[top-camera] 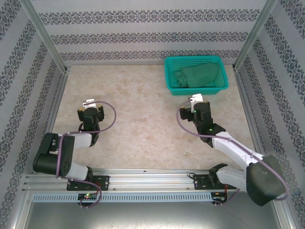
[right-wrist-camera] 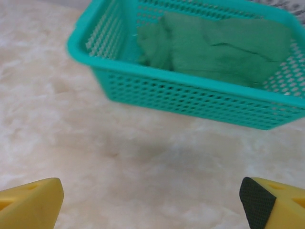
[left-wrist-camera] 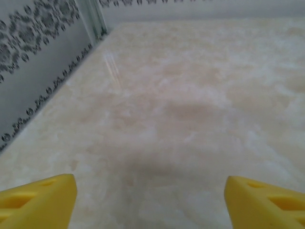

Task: Roll up the long pants

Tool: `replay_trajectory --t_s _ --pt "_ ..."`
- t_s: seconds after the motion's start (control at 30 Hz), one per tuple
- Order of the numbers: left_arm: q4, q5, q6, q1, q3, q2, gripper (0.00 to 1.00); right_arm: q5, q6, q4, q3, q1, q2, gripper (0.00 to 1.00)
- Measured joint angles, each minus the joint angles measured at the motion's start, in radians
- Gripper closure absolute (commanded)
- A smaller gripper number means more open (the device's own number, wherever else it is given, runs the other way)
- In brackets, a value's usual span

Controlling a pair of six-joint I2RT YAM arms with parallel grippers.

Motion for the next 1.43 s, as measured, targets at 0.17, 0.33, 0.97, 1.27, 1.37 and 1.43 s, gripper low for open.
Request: replay_trajectory --t_s 0.17,0.33,0.97,1.27,1.37,1.43 --pt "0.051 -0.005 0.012 -0.019 -0.011 0.021 0.0 -0.007 -0.034 0.074 -0.084 -0.098 -0.043 0.05" --pt "0.209 0.067 0.05 -0.043 -0.099 0.028 0.0 -0.063 -0.043 0.219 -0.175 -0.191 -0.035 0.05" --pt "0.123 0.345 0.05 0.06 0.013 0.099 0.0 -0.346 -0.042 0.721 -0.191 -0.363 0.414 0.02" --pt "0.115 0.357 0.05 0.06 0.013 0.099 0.0 -0.309 -0.023 0.7 -0.163 -0.36 0.414 0.02" --pt "0.115 0.361 0.05 0.06 0.013 0.099 0.0 -0.304 -0.023 0.694 -0.163 -0.36 0.414 0.02" --pt "0.115 0.363 0.05 0.06 0.013 0.099 0.0 -0.303 -0.023 0.692 -0.162 -0.361 0.414 0.02"
